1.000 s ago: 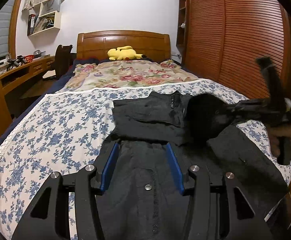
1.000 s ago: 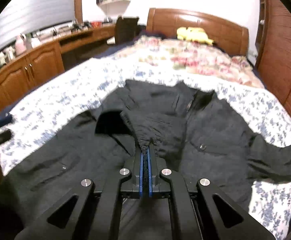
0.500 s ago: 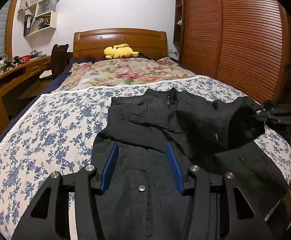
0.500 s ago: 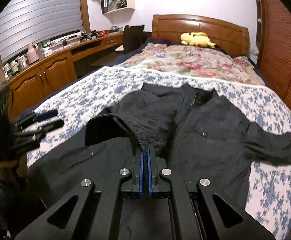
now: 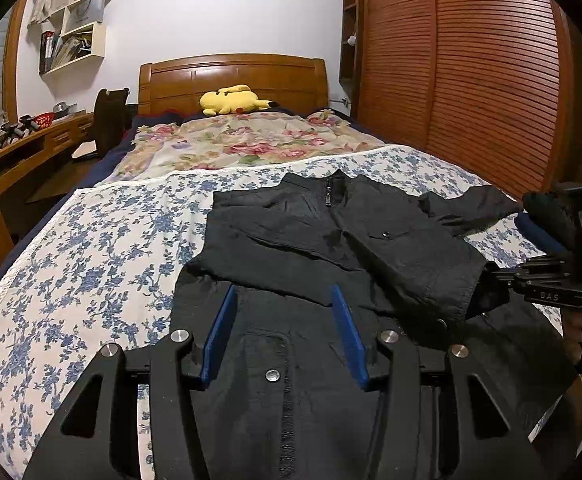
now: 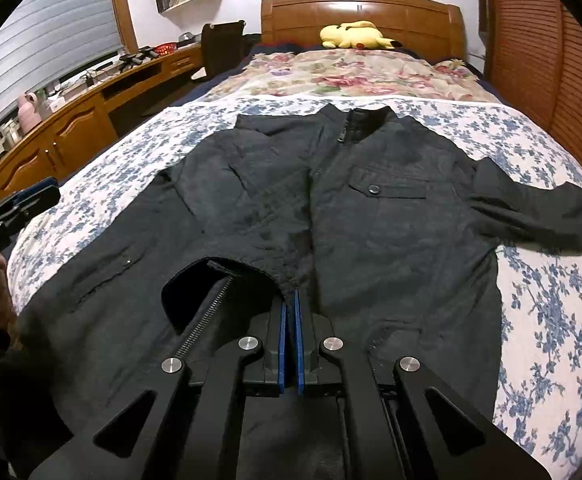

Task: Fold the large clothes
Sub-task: 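Grasp the other jacket sleeve with the right tool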

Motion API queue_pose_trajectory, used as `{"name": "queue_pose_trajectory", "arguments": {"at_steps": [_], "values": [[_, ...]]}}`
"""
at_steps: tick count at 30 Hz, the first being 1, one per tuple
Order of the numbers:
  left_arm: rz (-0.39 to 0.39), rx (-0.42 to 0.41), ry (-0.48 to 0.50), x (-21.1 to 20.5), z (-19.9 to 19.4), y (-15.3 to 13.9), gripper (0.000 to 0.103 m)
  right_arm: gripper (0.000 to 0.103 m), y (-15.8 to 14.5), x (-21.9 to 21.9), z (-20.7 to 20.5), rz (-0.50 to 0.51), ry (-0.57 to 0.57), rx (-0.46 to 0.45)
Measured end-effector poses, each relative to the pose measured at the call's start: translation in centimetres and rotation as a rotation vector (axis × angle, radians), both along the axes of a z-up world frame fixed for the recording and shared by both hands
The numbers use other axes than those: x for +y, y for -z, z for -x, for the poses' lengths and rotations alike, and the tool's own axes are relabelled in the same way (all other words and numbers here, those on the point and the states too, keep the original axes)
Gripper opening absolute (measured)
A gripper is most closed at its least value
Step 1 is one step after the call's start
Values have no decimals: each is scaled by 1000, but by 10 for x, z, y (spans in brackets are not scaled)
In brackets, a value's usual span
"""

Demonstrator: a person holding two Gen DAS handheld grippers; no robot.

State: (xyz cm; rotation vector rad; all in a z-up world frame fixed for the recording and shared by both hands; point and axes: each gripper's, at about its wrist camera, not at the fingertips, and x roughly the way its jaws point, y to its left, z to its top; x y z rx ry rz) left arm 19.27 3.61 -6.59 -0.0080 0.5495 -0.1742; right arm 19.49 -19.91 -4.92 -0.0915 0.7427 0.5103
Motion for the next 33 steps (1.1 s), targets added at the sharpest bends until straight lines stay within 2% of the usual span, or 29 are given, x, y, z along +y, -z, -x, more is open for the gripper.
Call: {"name": "queue_pose_trajectory", "arguments": {"at_steps": [5, 10, 14, 16, 17, 18, 24, 29, 31, 33], "values": [[6, 4, 19, -10, -2, 0, 50, 3, -3, -6, -5, -5, 64, -6], [18, 7, 37, -19, -5, 1, 50, 4, 10, -28, -16, -14, 184, 23], [20, 10, 60, -32, -9, 2, 50, 15, 16, -46, -16, -15, 292, 40], [25, 11, 77, -39, -11, 4, 50, 30, 17, -57, -13, -44, 322, 48], [29, 11, 84, -42, -12, 4, 50, 38, 16, -62, -12, -55, 329, 47], [34, 12, 94, -45, -13, 4, 51, 38, 16, -65, -10, -57, 330, 43], [55, 21, 143, -68, -19, 9, 51, 39, 7, -72, -2, -46, 299, 2], [48, 24, 174, -89, -23, 13, 52, 40, 8, -78, -17, -9, 272, -14], [37, 24, 181, -98, -24, 15, 61, 40, 9, -85, -29, 1, 285, -14], [37, 22, 191, -104, -25, 15, 65, 45, 10, -94, -43, 13, 303, -9]]}}
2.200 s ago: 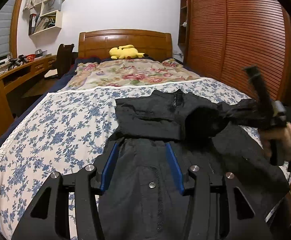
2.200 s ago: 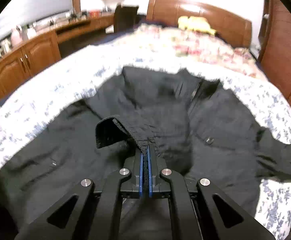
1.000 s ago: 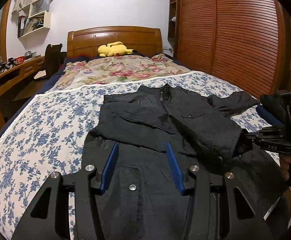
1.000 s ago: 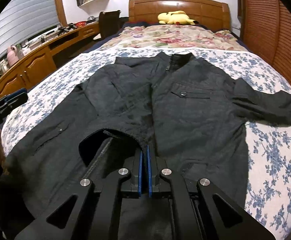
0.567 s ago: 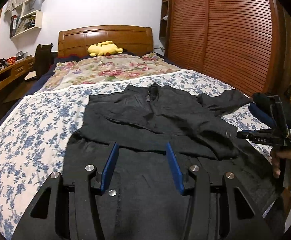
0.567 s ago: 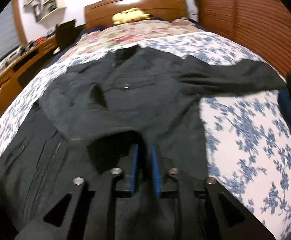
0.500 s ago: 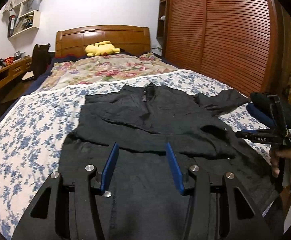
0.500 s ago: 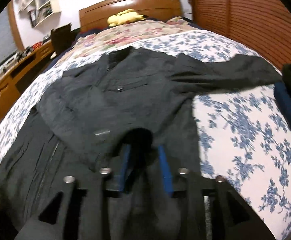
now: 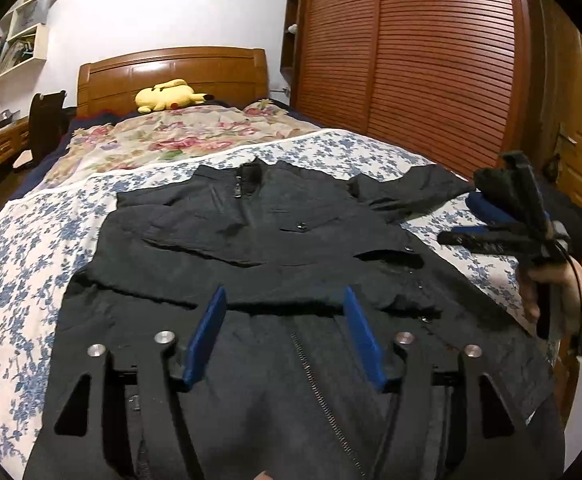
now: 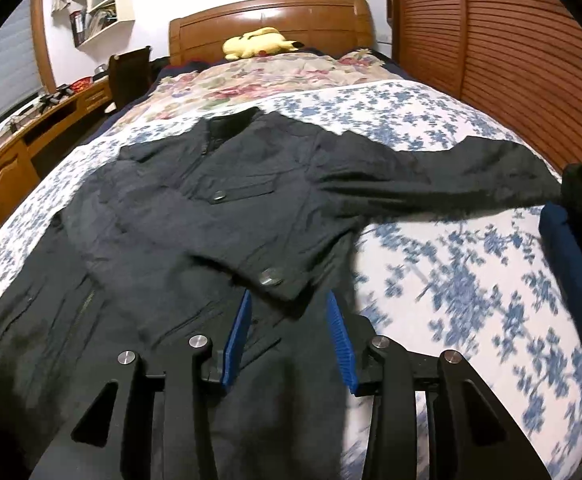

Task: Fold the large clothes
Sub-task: 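Grasp the other jacket sleeve with the right tool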

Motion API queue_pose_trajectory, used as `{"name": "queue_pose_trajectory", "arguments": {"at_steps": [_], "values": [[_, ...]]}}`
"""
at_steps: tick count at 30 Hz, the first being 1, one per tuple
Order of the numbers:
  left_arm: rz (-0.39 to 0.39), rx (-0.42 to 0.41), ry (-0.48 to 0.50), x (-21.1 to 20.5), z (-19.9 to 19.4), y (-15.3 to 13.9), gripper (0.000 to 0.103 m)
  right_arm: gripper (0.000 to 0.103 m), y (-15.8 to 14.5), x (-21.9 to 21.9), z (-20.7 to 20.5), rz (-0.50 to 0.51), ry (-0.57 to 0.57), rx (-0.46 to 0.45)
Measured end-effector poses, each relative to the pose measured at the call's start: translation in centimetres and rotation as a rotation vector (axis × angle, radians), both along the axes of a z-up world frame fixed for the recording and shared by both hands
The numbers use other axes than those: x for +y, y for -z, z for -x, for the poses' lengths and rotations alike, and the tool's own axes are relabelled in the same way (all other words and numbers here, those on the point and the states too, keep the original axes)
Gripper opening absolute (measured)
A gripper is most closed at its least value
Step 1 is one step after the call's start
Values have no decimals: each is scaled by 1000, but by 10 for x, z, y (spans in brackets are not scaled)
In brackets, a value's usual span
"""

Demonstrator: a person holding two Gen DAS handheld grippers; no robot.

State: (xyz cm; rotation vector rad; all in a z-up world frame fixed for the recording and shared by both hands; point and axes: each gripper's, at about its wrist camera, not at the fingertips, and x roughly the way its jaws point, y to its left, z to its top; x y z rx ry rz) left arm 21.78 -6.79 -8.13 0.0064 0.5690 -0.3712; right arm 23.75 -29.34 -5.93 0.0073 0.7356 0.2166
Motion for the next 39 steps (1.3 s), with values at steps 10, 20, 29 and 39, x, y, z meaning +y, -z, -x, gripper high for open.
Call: {"name": "queue_pose_trajectory", "arguments": {"at_steps": [10, 20, 29, 39], "values": [[0, 7, 21, -14, -7, 4, 76, 66, 10, -63, -85, 4, 149, 58], [2, 17, 1, -16, -17, 6, 78, 68, 27, -111, -150, -106, 314, 119], [-11, 36, 3, -17, -22, 11, 78, 68, 43, -130, -179, -188, 411, 151], [-9, 37, -17, -12, -24, 11, 78, 7, 9, -84, -179, -44, 262, 52]]}}
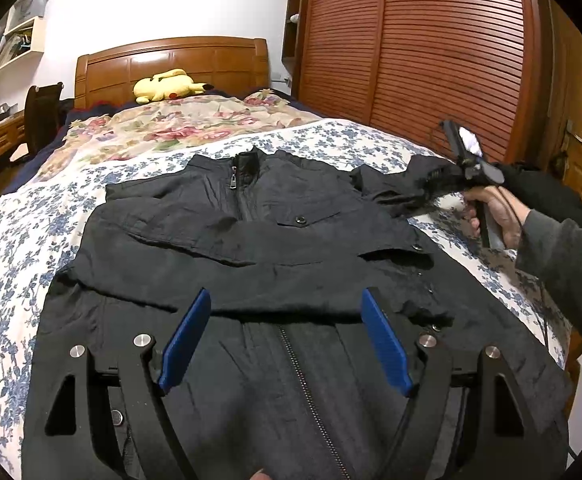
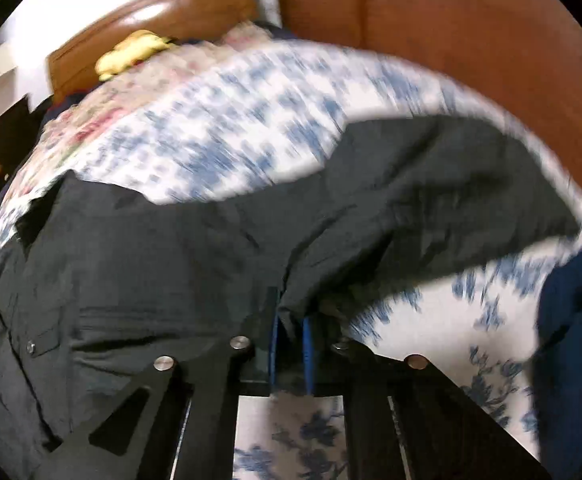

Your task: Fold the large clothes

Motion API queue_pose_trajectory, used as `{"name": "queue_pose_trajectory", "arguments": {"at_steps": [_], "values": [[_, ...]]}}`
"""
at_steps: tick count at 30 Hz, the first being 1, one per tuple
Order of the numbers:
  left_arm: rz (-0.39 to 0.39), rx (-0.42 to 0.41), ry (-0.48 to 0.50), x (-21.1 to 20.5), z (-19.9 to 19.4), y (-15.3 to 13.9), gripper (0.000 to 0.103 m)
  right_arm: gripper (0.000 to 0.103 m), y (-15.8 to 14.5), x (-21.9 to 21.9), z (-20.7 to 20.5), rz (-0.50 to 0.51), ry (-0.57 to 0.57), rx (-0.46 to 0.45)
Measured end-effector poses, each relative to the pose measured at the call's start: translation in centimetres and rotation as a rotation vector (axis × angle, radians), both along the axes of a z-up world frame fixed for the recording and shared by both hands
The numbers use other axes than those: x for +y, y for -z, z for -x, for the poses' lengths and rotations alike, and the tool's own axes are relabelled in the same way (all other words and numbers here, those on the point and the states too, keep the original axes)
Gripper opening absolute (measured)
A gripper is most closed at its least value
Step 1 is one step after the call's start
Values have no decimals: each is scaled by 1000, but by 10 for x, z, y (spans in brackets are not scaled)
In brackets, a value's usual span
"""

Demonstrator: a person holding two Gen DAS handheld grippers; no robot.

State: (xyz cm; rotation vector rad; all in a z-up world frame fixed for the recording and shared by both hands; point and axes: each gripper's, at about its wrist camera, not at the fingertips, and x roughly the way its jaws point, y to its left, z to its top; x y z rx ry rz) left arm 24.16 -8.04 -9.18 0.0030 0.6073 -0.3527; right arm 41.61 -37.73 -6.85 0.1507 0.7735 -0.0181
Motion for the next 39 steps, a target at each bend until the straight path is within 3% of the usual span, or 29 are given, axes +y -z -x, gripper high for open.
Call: {"name": "queue_pose_trajectory", "arguments": {"at_steps": [9, 13, 16, 21, 25, 28, 33, 39], "values": [[-1, -19, -3, 2, 5, -3, 78, 7, -70, 93, 67, 12, -301, -186], [6, -30, -8, 6, 7, -6, 78, 7, -67, 137, 103, 8, -465, -178], [11, -38, -12, 7, 8, -8, 78, 7, -48, 159, 117, 33, -536, -119], [14, -47, -14, 7, 10, -10, 78, 9, -13, 176, 114, 82, -560, -18], [5, -51, -16, 7, 10, -10, 78, 15, -10, 183, 102, 78, -554, 24], [6, -52, -15, 7, 11, -10, 78, 35, -19, 183, 107, 84, -541, 35], [7, -54, -16, 7, 10, -11, 78, 45, -39, 173, 130, 54, -553, -31], [2, -52, -19, 6, 11, -10, 78, 47, -65, 165, 138, 80, -532, -116]]}}
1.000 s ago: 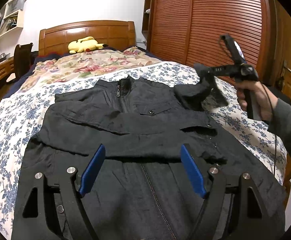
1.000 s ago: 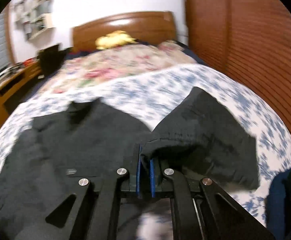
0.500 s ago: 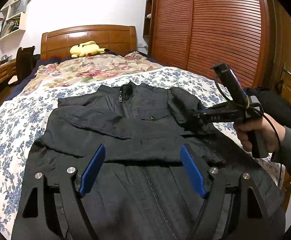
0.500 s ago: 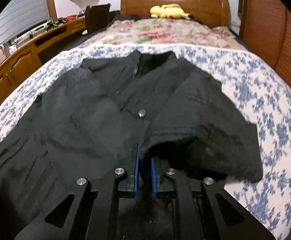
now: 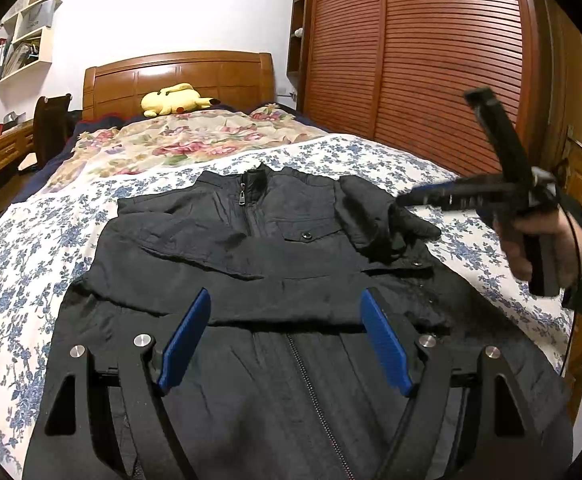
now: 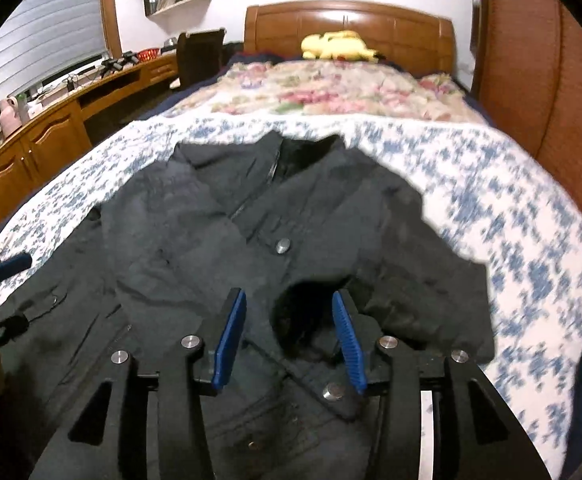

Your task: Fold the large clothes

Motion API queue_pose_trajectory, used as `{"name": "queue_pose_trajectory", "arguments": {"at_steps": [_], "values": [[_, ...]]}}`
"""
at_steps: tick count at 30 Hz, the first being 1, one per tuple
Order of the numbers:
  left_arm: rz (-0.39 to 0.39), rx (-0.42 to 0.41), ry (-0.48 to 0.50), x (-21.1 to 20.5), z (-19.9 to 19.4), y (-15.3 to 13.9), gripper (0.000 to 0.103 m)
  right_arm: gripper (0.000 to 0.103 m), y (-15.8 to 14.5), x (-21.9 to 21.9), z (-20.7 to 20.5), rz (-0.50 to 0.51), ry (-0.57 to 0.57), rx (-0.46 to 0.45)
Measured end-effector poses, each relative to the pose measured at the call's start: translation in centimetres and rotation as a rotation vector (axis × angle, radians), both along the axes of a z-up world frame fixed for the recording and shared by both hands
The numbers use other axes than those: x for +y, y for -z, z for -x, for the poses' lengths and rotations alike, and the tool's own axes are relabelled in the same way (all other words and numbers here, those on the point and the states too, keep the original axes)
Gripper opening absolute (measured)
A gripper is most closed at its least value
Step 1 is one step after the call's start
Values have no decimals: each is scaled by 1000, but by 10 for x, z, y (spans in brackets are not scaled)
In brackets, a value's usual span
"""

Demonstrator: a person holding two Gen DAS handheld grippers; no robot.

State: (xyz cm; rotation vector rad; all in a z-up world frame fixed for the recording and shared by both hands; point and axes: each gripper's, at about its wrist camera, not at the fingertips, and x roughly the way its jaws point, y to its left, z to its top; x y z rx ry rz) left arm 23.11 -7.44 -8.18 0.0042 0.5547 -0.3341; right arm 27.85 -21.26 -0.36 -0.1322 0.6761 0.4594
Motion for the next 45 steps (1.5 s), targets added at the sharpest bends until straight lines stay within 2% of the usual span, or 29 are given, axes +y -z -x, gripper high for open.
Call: {"name": "queue_pose_trajectory", "arguments": {"at_steps": [5, 9, 19, 22, 26, 31, 35, 38, 40, 42, 45], "values": [[-2, 2, 0, 1, 0, 1, 78, 56, -9, -20, -17, 2, 100, -12], [-2, 1, -1, 1, 0, 0, 78, 63, 0, -36, -40, 36, 193, 11], [-10, 7, 0, 0, -1, 3, 78, 67, 66, -71, -105, 43, 390, 196], [-13, 10, 0, -1, -2, 4, 78, 67, 86, -77, -120, 57, 420, 243], [-14, 12, -1, -1, -4, 5, 78, 68, 100, -80, -128, 27, 420, 272], [-21, 17, 4, -3, -5, 6, 78, 68, 106, -77, -133, 12, 412, 281], [-21, 18, 2, -4, -6, 7, 78, 68, 109, -75, -135, 45, 397, 276], [-21, 18, 1, -3, -6, 6, 78, 56, 109, -72, -134, 62, 366, 269], [-26, 20, -3, -3, -6, 7, 78, 43, 106, -69, -125, 67, 338, 267], [-25, 20, -8, 1, -6, 7, 78, 24, 105, -62, -121, 90, 293, 267], [-20, 23, -14, 6, -5, 7, 78, 20, 100, -47, -112, 181, 249, 245]]}}
